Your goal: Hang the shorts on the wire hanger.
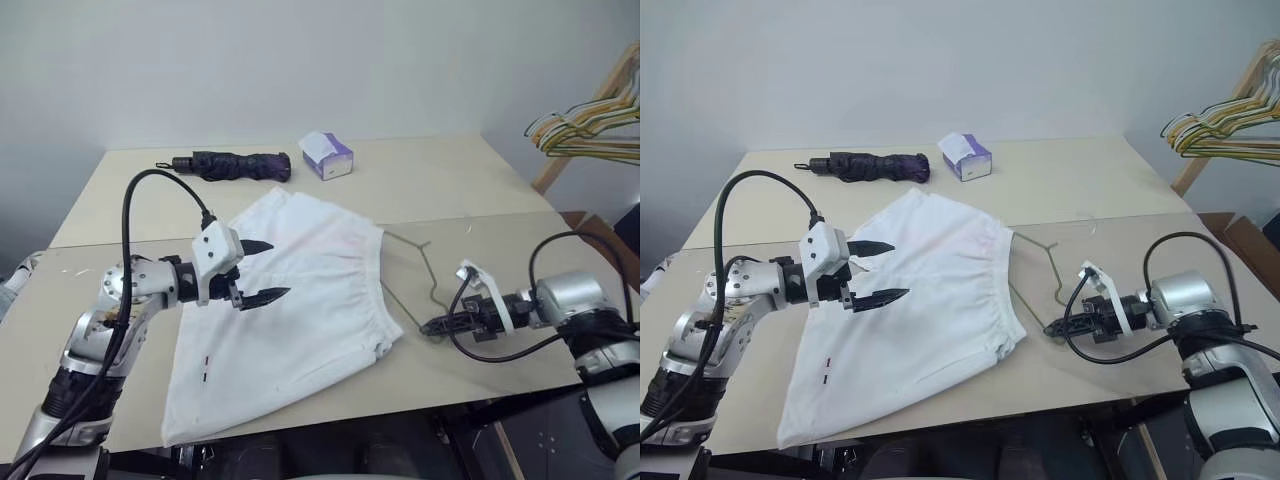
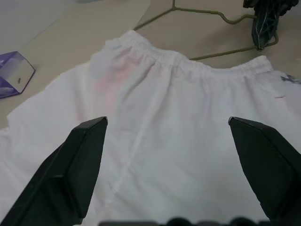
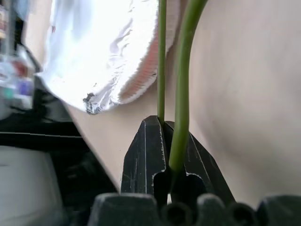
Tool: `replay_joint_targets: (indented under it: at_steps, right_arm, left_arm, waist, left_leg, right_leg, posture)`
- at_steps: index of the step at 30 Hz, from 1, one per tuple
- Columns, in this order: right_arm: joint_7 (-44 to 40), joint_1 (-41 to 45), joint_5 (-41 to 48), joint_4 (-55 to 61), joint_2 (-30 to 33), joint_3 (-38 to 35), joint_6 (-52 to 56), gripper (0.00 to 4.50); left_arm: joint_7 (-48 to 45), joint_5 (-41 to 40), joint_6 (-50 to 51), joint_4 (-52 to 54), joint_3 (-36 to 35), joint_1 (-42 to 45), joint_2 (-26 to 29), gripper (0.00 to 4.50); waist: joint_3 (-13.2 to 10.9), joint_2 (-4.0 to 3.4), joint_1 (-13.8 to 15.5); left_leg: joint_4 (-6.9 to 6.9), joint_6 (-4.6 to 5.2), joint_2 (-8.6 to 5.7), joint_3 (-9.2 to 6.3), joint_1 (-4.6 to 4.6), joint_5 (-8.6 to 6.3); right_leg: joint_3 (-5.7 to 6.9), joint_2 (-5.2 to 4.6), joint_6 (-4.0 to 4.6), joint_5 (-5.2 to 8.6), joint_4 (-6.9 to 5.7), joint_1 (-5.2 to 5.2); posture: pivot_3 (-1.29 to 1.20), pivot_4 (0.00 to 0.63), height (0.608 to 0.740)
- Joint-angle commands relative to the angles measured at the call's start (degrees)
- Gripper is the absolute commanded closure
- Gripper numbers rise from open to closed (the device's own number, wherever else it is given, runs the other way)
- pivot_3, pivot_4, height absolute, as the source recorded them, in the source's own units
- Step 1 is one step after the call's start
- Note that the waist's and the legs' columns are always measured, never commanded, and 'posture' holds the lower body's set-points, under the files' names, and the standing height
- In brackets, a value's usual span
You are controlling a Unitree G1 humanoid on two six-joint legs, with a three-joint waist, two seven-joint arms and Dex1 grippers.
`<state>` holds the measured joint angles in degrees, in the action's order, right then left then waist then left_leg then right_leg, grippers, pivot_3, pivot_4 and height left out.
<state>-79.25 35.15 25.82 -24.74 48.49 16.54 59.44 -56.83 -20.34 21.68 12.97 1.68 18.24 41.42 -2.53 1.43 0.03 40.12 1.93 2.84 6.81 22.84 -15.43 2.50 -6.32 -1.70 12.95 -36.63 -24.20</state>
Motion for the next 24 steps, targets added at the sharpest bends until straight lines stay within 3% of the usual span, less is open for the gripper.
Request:
replay_joint_targets:
  at_steps: [1, 7, 13, 18, 24]
  right_arm:
    - [5.64, -2.16, -1.56, 11.21, 0.44, -4.48, -6.28, 4.50]
    - [12.28, -4.51, -10.02, 22.41, 0.65, -3.28, -22.18, 4.50]
    - [13.36, 1.05, -17.13, 21.58, -1.61, 0.28, -30.11, 4.50]
    - [11.04, 7.23, -22.36, 20.65, -3.42, 5.19, -32.59, 4.50]
    - [9.19, 11.33, -25.20, 19.35, -6.59, 7.87, -32.40, 4.50]
  left_arm:
    - [-0.69, -0.16, -1.36, 1.13, -1.07, 0.85, 0.80, 0.03]
    - [-3.57, -3.38, -2.34, -1.57, -4.23, 6.11, 0.86, 0.03]
    - [-7.50, -4.77, -6.17, -10.49, -7.87, 16.55, 2.58, 0.03]
    - [-18.60, -0.83, -15.01, -24.59, -4.22, 28.25, 6.18, 0.03]
    - [-35.35, 2.12, -23.80, -36.11, 5.89, 36.91, 8.93, 0.03]
  waist:
    - [0.00, 0.00, 0.01]
    - [0.00, -0.01, -0.45]
    - [0.00, -0.01, -1.07]
    - [0.00, -0.01, -1.49]
    - [0.00, -0.02, -1.10]
  left_leg:
    - [0.01, 0.00, 0.00, 0.01, -0.01, 0.00]
    - [0.02, 0.00, 0.00, 0.05, -0.01, 0.00]
    - [0.01, -0.04, -0.02, 0.11, -0.01, 0.03]
    - [0.02, -0.28, -0.02, 0.21, -0.01, 0.17]
    - [0.05, -0.37, -0.01, 0.29, 0.11, 0.22]
  right_leg:
    - [0.00, 0.00, 0.00, 0.00, -0.02, 0.01]
    - [-0.01, 0.00, -0.01, 0.01, -0.03, -0.01]
    - [0.01, 0.00, -0.02, 0.01, 0.02, 0.02]
    - [0.02, 0.02, -0.03, 0.02, -0.01, 0.02]
    - [0.07, 0.02, -0.06, 0.04, -0.03, -0.07]
  posture:
    - [0.02, 0.000, 0.740]
    - [0.00, 0.000, 0.740]
    - [0.01, 0.000, 0.740]
    - [0.03, 0.000, 0.740]
    - [0.04, 0.000, 0.740]
